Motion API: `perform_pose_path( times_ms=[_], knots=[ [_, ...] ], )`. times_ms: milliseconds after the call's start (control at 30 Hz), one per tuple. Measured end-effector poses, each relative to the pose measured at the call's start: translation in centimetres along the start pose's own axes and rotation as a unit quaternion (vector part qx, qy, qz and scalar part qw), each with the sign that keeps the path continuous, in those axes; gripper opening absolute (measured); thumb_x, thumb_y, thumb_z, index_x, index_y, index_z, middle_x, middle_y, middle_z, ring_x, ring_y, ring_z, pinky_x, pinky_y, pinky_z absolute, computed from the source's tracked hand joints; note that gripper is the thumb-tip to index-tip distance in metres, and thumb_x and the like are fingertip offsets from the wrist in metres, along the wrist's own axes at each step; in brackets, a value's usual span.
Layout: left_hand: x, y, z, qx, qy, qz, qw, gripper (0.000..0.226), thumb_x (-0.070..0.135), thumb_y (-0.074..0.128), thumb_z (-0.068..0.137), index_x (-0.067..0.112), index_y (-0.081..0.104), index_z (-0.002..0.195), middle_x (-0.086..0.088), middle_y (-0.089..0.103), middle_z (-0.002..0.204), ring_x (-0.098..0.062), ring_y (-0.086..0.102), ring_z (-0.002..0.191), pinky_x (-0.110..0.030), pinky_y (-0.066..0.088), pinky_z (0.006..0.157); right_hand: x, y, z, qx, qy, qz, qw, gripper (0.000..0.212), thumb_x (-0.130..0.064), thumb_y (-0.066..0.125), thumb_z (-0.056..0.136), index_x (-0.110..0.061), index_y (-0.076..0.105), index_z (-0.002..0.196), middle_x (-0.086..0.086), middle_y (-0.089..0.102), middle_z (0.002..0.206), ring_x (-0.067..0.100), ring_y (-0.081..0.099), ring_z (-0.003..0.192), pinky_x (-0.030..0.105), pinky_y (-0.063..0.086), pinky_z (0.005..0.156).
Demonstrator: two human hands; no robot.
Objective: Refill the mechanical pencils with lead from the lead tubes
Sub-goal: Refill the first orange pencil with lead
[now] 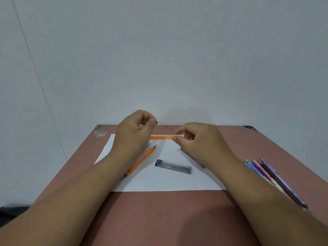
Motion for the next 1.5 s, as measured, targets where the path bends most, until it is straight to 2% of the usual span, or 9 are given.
perform_pose_path(
  times_ms=[167,467,633,767,933,1033,1133,1267,1500],
  knots=[
    [0.6,0.8,-0.1,-0.013,0.046,0.032,0.998,0.010,0.030,0.063,0.097,0.032,0.066,0.088,0.014,0.068,0.095,-0.005,0.059,0.087,-0.028,0.047,0.078,-0.9,-0.3,0.0,0.036,-0.056,-0.010,0.998,0.021,-0.036,0.074,0.088,-0.038,0.074,0.109,-0.011,0.063,0.075,0.004,0.057,0.072,0.024,0.049,0.068],
    [2.1,1.7,-0.4,-0.027,0.120,0.070,0.990,0.007,0.028,0.063,0.098,0.031,0.067,0.092,0.020,0.066,0.094,0.001,0.054,0.098,-0.018,0.040,0.079,-1.4,-0.3,0.1,0.074,-0.085,-0.018,0.993,0.009,-0.025,0.071,0.089,-0.031,0.078,0.089,-0.013,0.064,0.079,0.002,0.057,0.071,0.026,0.051,0.068],
    [3.0,1.4,-0.5,-0.044,0.105,-0.034,0.993,0.017,0.029,0.049,0.104,0.030,0.065,0.111,0.015,0.071,0.104,-0.003,0.061,0.107,-0.025,0.045,0.083,-0.5,-0.3,0.1,0.060,-0.037,0.041,0.997,0.011,-0.022,0.070,0.090,-0.028,0.078,0.087,-0.017,0.069,0.079,0.002,0.062,0.071,0.027,0.055,0.073],
    [1.8,2.0,1.2,-0.081,0.033,0.023,0.996,0.018,0.036,0.048,0.104,0.032,0.065,0.104,0.018,0.071,0.099,0.005,0.061,0.097,-0.023,0.046,0.081,0.5,0.1,0.3,0.055,0.011,0.101,0.993,0.011,-0.019,0.070,0.088,-0.027,0.078,0.085,-0.023,0.067,0.073,0.009,0.067,0.070,0.038,0.062,0.070],
    [-1.9,3.8,3.4,-0.149,-0.060,0.110,0.981,0.028,0.047,0.048,0.102,0.027,0.066,0.094,0.014,0.069,0.095,-0.011,0.062,0.087,-0.029,0.047,0.072,1.6,0.0,0.1,0.050,0.059,0.154,0.985,0.013,-0.020,0.070,0.087,-0.030,0.076,0.082,-0.019,0.070,0.075,0.012,0.071,0.063,0.041,0.064,0.066],
    [-2.7,4.8,4.1,-0.176,-0.033,0.212,0.961,0.014,0.042,0.058,0.098,0.032,0.065,0.092,0.013,0.067,0.095,-0.008,0.061,0.086,-0.028,0.047,0.072,2.0,-0.3,0.0,0.055,0.082,0.175,0.980,0.013,-0.024,0.070,0.089,-0.032,0.075,0.079,-0.019,0.071,0.076,0.003,0.070,0.064,0.028,0.061,0.063],
    [-3.3,6.2,4.5,-0.228,-0.016,0.303,0.925,0.013,0.044,0.062,0.095,0.034,0.068,0.100,0.015,0.065,0.097,-0.005,0.059,0.090,-0.026,0.046,0.072,1.8,-0.8,-0.3,0.061,0.091,0.174,0.979,0.015,-0.023,0.069,0.090,-0.030,0.074,0.077,-0.017,0.071,0.076,-0.006,0.065,0.064,0.008,0.046,0.051],
    [-2.9,8.1,4.5,-0.282,0.042,0.396,0.873,0.026,0.043,0.055,0.098,0.035,0.070,0.117,0.013,0.066,0.112,-0.010,0.058,0.102,-0.030,0.046,0.082,1.5,-1.2,-0.4,0.064,0.096,0.215,0.970,0.016,-0.016,0.068,0.091,-0.023,0.076,0.079,-0.009,0.071,0.077,-0.007,0.059,0.062,0.004,0.041,0.046],
    [-2.9,8.7,4.7,-0.246,0.087,0.418,0.870,0.018,0.038,0.060,0.096,0.035,0.075,0.104,0.013,0.068,0.099,-0.014,0.061,0.097,-0.033,0.050,0.081,1.3,-2.0,-0.6,0.082,0.087,0.224,0.967,0.016,-0.013,0.068,0.093,-0.020,0.075,0.081,-0.007,0.071,0.079,-0.008,0.058,0.062,0.003,0.039,0.045]
  ],
)
Point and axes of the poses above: each hand's wrist, its own z-axis towards the middle knuckle, its own y-axis out of the palm, x = y × z, the point moved 9 cm from there along z, towards the middle knuckle
